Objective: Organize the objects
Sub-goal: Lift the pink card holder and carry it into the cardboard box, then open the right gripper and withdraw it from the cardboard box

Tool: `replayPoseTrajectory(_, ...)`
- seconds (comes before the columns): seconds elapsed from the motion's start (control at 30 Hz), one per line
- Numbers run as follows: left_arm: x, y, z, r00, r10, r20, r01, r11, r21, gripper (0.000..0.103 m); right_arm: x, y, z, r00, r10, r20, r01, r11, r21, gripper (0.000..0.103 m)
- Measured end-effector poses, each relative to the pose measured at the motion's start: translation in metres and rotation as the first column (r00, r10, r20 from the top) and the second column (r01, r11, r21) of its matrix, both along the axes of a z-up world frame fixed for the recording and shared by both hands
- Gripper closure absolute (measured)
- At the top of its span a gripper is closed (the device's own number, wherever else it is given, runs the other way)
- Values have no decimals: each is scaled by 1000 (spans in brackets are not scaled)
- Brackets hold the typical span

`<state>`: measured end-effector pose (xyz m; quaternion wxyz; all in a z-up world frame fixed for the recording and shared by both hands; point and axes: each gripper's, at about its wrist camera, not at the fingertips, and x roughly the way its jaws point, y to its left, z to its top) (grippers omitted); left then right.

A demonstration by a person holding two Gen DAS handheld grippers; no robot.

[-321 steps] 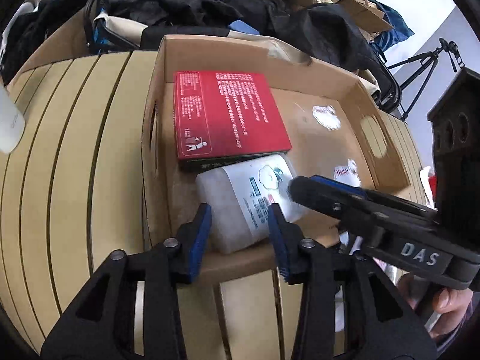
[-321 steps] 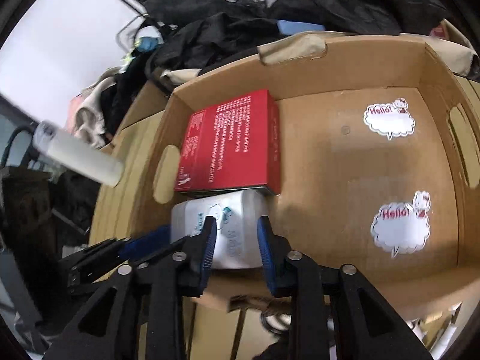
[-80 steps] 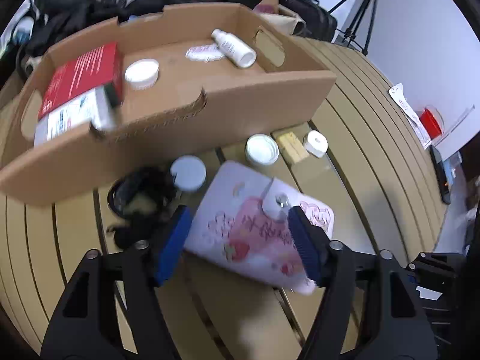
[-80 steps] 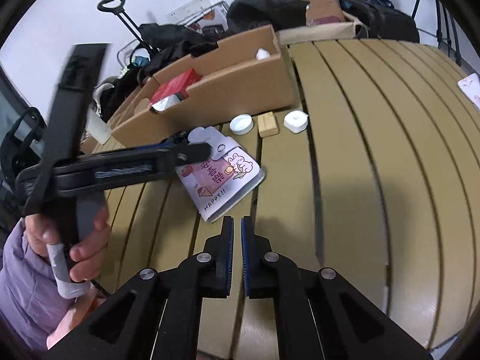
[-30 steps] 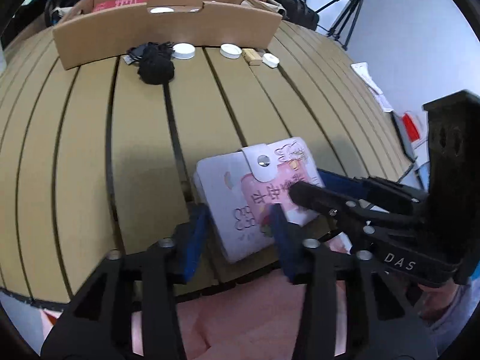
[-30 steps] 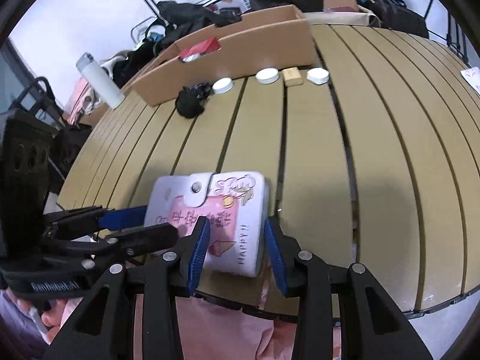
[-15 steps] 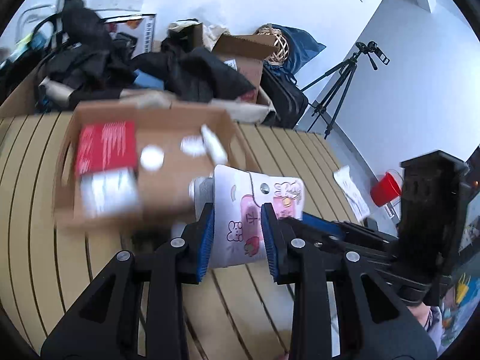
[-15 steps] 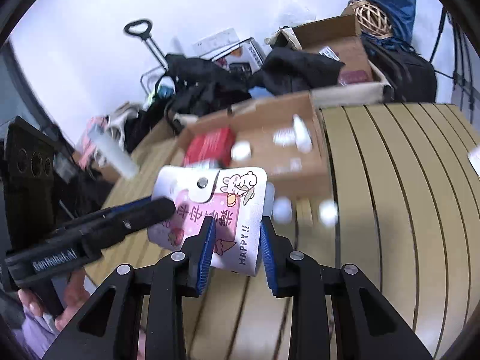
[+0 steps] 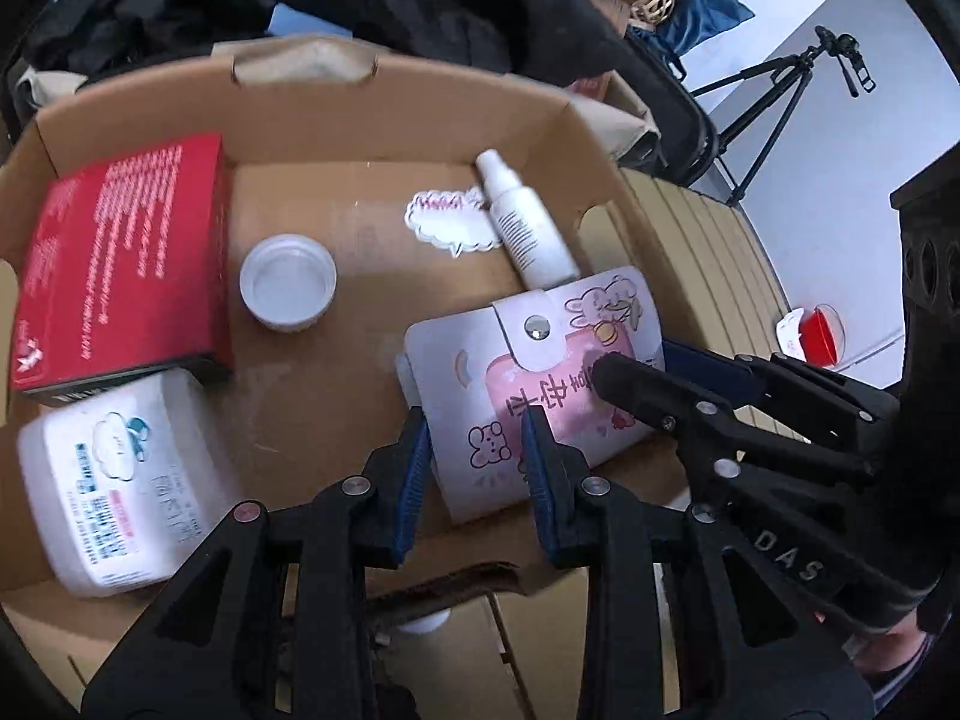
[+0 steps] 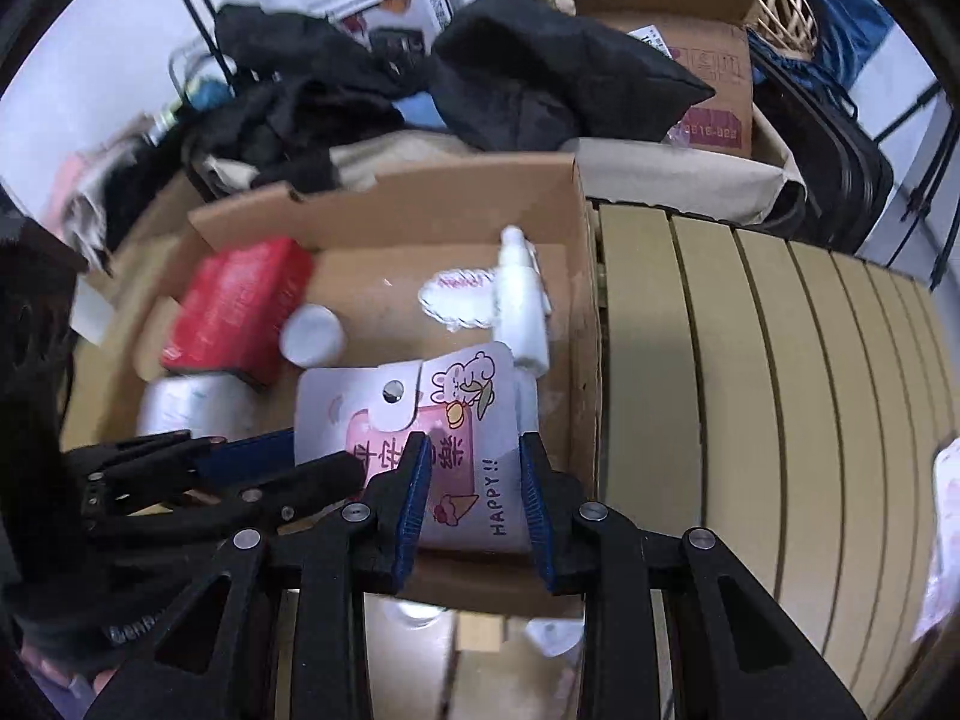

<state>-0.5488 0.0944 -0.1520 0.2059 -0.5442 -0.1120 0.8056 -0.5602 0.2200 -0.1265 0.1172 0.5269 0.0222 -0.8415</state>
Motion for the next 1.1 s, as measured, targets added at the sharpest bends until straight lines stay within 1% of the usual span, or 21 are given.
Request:
replayPoseTrajectory(0.07, 0, -2, -5, 1000, 3, 4, -3, 1000, -4, 76, 1, 0, -9, 1000, -13, 18, 13, 1000, 4, 70)
replayPoseTrajectory(0.13, 4, -6, 0, 1000, -2, 4, 2, 1000, -5, 73, 4, -2, -8, 1000, -12, 9, 11, 1000, 29, 70)
replayPoseTrajectory(0.2, 17, -13, 20, 1000, -16, -13, 16, 1000, -8, 72, 12, -4, 4, 1000, -19, -18, 21, 998, 66, 66)
replayPoseTrajectory(0.23, 27, -17, 37, 998, -36, -52, 36, 999, -1, 71, 18, -4, 13, 999, -18, -38, 20, 997, 70, 61)
replayPoseTrajectory(0.27, 42, -24, 59, 993, -52, -108, 49, 998, -24, 61, 26, -3, 26, 998, -13, -60, 17, 998, 66, 53)
replayPoseTrajectory(0.3, 54, -30, 78, 986, -56, -154, 48, 997, -57, 40, 33, -3, 38, 997, -4, -80, 8, 999, 53, 49)
replayPoseTrajectory(0.33, 68, -37, 99, 977, -57, -208, 36, 994, -102, 28, 40, -2, 52, 995, 5, -102, -1, 999, 37, 46)
replayPoseTrajectory(0.37, 85, -47, 122, 963, -55, -264, 12, 987, -163, 9, 49, 0, 68, 992, 11, -123, -8, 1000, 24, 42)
replayPoseTrajectory(0.4, 99, -57, 140, 951, -53, -305, -12, 978, -209, 3, 60, 2, 89, 989, 18, -148, -16, 1000, 13, 41)
replayPoseTrajectory(0.43, 110, -64, 153, 943, -52, -328, -31, 970, -243, 2, 70, 4, 106, 986, 26, -166, -25, 1000, 5, 38)
replayPoseTrajectory(0.47, 128, -73, 171, 935, -55, -351, -54, 954, -295, 0, 78, 4, 120, 983, 37, -182, -38, 999, 1, 32)
replayPoseTrajectory(0.5, 136, -78, 179, 933, -54, -356, -65, 947, -316, 0, 93, 5, 142, 977, 53, -207, -55, 999, -1, 29)
replayPoseTrajectory(0.53, 148, -84, 188, 931, -49, -361, -82, 937, -339, 0, 101, 5, 154, 973, 58, -223, -60, 998, -1, 24)
replayPoseTrajectory(0.6, 172, -93, 203, 928, -38, -370, -105, 927, -359, 0, 126, 6, 178, 964, 63, -258, -68, 998, -11, 21)
replayPoseTrajectory(0.63, 190, -99, 211, 925, -24, -379, -122, 927, -355, 0, 136, 6, 184, 962, 60, -267, -68, 997, -22, 21)
replayPoseTrajectory(0.67, 195, -101, 216, 924, -14, -383, -132, 927, -351, 0, 146, 7, 190, 960, 58, -275, -71, 997, -38, 21)
replayPoseTrajectory(0.8, 244, -109, 229, 916, 48, -398, -188, 928, -322, 0, 193, 8, 199, 954, 58, -295, -79, 995, -58, 21)
replayPoseTrajectory(0.87, 269, -109, 233, 910, 57, -411, -198, 930, -311, 0, 225, 10, 200, 948, 68, -310, -94, 993, -69, 21)
replayPoseTrajectory(0.97, 316, -109, 237, 889, 68, -452, -216, 934, -283, 0, 276, 12, 197, 937, 87, -339, -116, 991, -66, 21)
replayPoseTrajectory(1.03, 345, -109, 232, 878, 83, -471, -222, 943, -247, 0, 317, 14, 189, 926, 107, -362, -137, 989, -58, 21)
replayPoseTrajectory(1.1, 378, -109, 216, 875, 117, -470, -237, 950, -203, 0, 358, 14, 174, 916, 119, -382, -151, 987, -54, 21)
